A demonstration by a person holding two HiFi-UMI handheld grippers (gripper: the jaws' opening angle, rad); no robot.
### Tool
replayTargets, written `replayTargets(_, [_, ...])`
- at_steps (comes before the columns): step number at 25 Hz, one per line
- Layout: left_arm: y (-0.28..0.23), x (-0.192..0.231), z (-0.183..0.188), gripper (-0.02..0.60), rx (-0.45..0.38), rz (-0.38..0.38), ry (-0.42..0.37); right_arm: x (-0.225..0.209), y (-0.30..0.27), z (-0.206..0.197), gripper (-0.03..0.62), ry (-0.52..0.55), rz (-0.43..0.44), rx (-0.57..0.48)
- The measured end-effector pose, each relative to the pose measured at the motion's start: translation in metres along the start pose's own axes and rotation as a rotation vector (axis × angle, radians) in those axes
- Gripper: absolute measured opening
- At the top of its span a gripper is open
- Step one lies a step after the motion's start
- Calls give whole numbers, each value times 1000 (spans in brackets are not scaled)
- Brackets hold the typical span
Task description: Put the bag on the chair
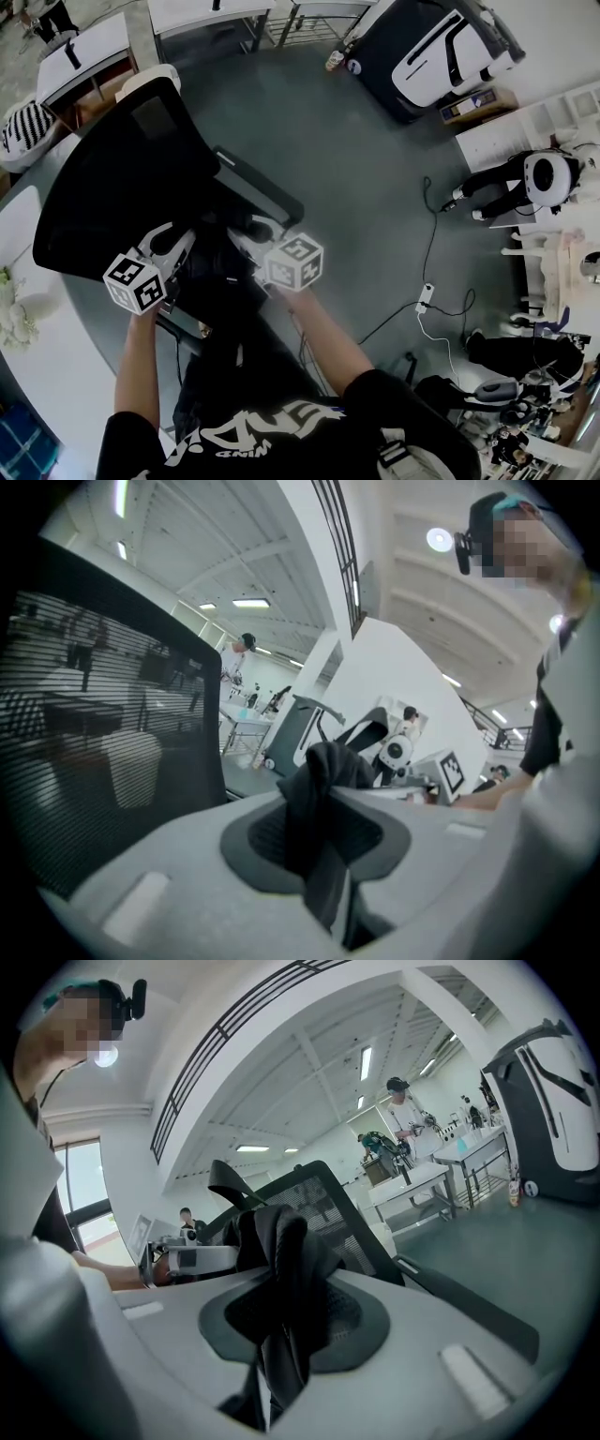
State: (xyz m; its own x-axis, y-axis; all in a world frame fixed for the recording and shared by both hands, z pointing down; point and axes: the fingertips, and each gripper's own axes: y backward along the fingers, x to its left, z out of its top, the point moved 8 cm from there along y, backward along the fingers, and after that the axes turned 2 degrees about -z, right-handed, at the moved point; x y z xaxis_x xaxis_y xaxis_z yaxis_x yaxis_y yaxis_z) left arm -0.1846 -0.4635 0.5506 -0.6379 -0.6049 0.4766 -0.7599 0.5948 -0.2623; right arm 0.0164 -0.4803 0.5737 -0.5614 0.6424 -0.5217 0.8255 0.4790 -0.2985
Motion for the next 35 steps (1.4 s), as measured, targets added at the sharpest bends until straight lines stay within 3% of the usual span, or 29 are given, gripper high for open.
replayTargets(17, [8,20,-51,81,32,27,79,-9,-19,-49,75,-46,-12,67])
replayTargets(24, [12,18,-63,99,49,36,73,-9,-18,-61,85,-74,-7,83])
replayTargets(29, [17,15,-64,160,64,50,72,-3,-15,-63,115,-66,-22,97])
replayTargets(35, [23,3,-68,267,100,35,61,4,-7,-70,200,-47,-39,123])
